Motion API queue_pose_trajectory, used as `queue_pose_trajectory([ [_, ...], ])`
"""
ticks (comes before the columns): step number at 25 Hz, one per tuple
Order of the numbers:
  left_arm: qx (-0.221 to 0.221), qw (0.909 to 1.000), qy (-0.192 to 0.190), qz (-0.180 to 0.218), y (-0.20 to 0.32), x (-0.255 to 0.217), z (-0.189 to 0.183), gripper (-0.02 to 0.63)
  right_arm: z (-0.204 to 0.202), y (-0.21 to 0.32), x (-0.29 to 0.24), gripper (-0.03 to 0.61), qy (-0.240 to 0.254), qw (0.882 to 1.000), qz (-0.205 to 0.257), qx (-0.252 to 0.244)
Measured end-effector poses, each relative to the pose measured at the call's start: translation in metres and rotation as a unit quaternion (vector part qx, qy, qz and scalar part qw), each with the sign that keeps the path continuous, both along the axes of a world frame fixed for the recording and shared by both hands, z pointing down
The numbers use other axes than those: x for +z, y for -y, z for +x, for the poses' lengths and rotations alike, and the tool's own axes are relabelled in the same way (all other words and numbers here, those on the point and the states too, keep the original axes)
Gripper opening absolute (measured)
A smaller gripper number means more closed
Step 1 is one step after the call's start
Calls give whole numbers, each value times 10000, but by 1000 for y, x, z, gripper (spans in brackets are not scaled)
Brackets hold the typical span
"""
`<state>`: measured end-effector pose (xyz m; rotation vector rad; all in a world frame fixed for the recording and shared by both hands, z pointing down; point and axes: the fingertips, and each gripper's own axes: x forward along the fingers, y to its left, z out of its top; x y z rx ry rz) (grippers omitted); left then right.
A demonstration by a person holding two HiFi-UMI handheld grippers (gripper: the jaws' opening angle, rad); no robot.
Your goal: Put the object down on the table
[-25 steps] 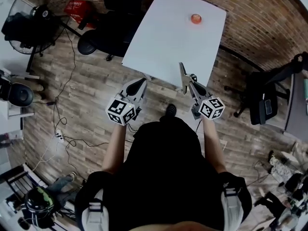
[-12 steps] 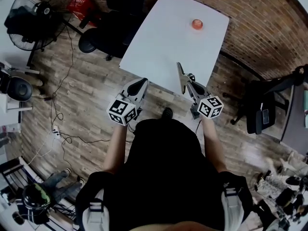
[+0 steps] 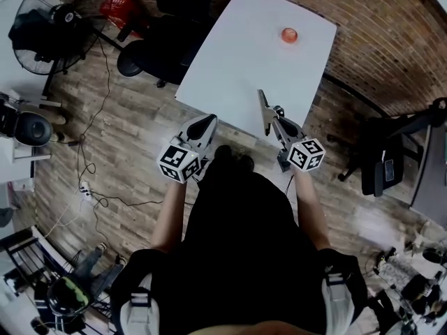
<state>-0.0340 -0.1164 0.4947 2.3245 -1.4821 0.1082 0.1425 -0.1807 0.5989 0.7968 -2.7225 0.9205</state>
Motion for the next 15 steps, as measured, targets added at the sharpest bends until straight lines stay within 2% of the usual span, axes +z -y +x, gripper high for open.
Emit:
queue_pose_trajectory([
  [7,231,9997,-99,-24,27,5,-11,25,-10,16,12,5,-189,9996,-105,180],
  [15,615,9980,-174,18,97,1,-42,25,-30,60,24,5,-401,9975,-224,539],
])
